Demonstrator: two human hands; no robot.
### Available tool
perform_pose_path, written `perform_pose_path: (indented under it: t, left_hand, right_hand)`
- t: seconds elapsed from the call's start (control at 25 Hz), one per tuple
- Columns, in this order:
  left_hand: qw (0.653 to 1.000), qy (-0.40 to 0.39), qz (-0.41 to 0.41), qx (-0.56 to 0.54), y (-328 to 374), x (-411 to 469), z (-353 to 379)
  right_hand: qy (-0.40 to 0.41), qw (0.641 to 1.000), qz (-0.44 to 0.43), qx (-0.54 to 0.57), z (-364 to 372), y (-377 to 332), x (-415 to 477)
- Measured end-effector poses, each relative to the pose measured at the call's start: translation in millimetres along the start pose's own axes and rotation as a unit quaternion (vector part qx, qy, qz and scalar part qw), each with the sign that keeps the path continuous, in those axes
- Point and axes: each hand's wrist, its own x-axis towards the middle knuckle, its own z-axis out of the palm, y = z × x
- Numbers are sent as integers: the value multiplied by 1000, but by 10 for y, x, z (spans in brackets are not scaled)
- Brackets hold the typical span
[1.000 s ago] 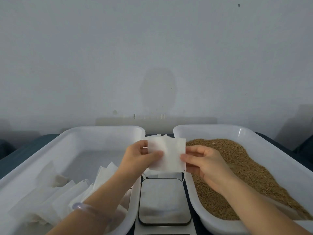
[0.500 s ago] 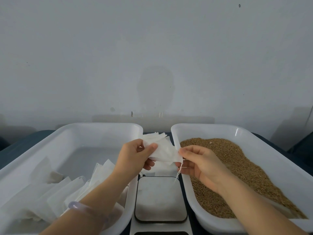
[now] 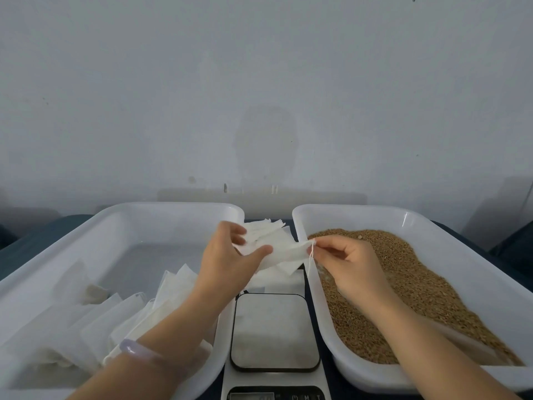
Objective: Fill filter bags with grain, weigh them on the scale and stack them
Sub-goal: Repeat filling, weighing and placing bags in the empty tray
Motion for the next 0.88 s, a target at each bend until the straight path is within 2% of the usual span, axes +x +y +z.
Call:
perform_pose_path:
  t: [0.08, 0.16, 0.24, 0.28, 0.4, 0.52, 0.6, 0.8, 0.88]
  left_hand:
    - [996, 7, 92, -17, 26, -40, -60]
    - [982, -82, 163, -36, 87, -104, -123]
    - [968, -182, 174, 8, 122, -157, -118]
    - [962, -207, 173, 46, 122, -161, -91]
    - [964, -169, 172, 114, 47, -91, -6]
    - [979, -143, 132, 56, -13, -41, -19]
    - [983, -145, 115, 16, -22, -40, -15]
    - [983, -144, 115, -16, -34, -40, -13]
    - [980, -158, 116, -27, -31, -47, -14]
  right_hand:
    - [5, 998, -25, -59, 1, 24, -9]
    - [-6, 995, -39, -92, 9, 27, -17]
    - [-8, 994, -44, -100, 18, 16, -25]
    - [-2, 995, -39, -91, 16, 13, -32]
    - [18, 997, -32, -74, -2, 6, -36]
    - [16, 993, -75, -90, -12, -15, -60]
    - [-15, 992, -92, -80, -12, -20, -73]
    - [-86, 995, -45, -5, -42, -19, -74]
    - [-100, 995, -22, -19, -51, -24, -68]
